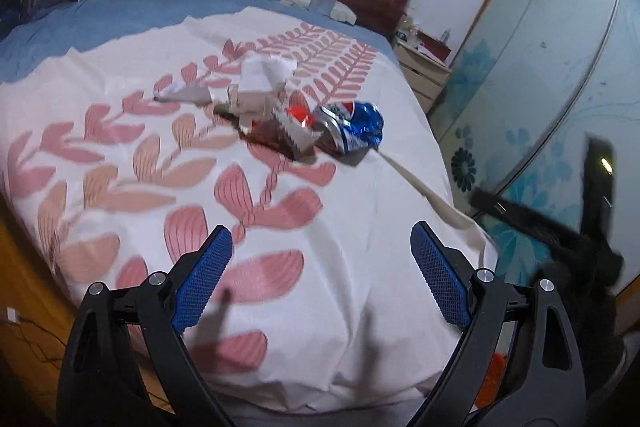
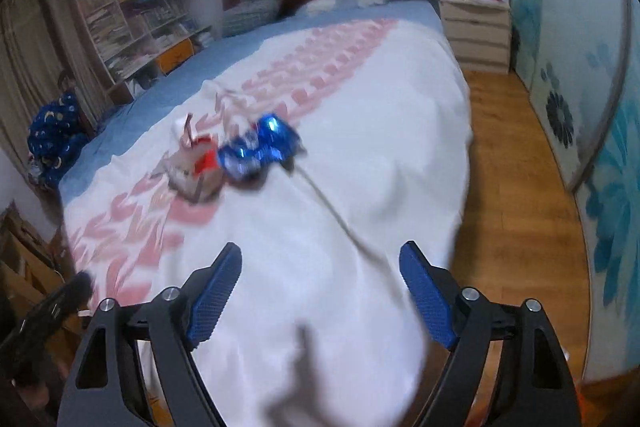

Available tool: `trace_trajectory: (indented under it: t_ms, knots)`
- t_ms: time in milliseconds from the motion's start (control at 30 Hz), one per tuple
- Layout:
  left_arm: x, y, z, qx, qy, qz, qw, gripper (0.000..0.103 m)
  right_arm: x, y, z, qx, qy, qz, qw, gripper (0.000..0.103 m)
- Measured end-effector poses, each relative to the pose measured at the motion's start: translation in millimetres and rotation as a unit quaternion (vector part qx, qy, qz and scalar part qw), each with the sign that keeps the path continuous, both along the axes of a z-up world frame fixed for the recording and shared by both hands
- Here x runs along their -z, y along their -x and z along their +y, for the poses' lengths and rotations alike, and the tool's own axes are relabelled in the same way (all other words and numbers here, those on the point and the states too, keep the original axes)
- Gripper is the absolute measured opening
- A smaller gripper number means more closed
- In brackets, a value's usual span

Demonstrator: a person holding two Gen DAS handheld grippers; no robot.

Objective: Collect trash
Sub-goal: 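Grasp the blue crushed can with the right tool while the left tool grasps the red-and-white carton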

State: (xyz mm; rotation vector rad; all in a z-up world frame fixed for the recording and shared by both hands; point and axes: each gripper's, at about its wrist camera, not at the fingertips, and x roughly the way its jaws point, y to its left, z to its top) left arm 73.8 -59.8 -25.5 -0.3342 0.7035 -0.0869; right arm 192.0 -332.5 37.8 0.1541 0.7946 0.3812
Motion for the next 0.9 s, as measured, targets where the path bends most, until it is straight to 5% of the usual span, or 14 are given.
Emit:
trace_trajectory:
  t_ms: [300, 400, 567, 600, 900]
  knots:
    - [1.7, -25.8, 20.6, -0.027, 0.033, -0.006, 0.9991, 0.09, 27.8, -155.3, 86.2, 0.005, 0.013, 0.037, 0.999, 0.085]
    - [10.4, -40.8, 24.9, -0.036, 0.05, 0.014, 0.998, 0.09, 53.6, -185.4, 110.1, -0.014, -0.001, 0.071, 0.997, 0.069]
    - [17.7, -67.7, 22.1, -0.029, 0.044, 0.024, 0.9983, 0.09, 55.4, -168.1, 114.2, -0.027, 0.005, 0.035, 0.999, 0.054]
    - [20.6, -72.6, 22.3, -0.032, 0.046, 0.028, 0.998, 0.09, 55.3, -163.4, 110.5, -0.029, 0.004, 0.032, 0.999, 0.045]
    - [54.0, -127.8, 44.7, -0.091, 0.14, 0.068, 0.9837, 0.09, 41.5, -100.3, 38.3, -0.038, -0.044, 0.019, 0.998, 0.041]
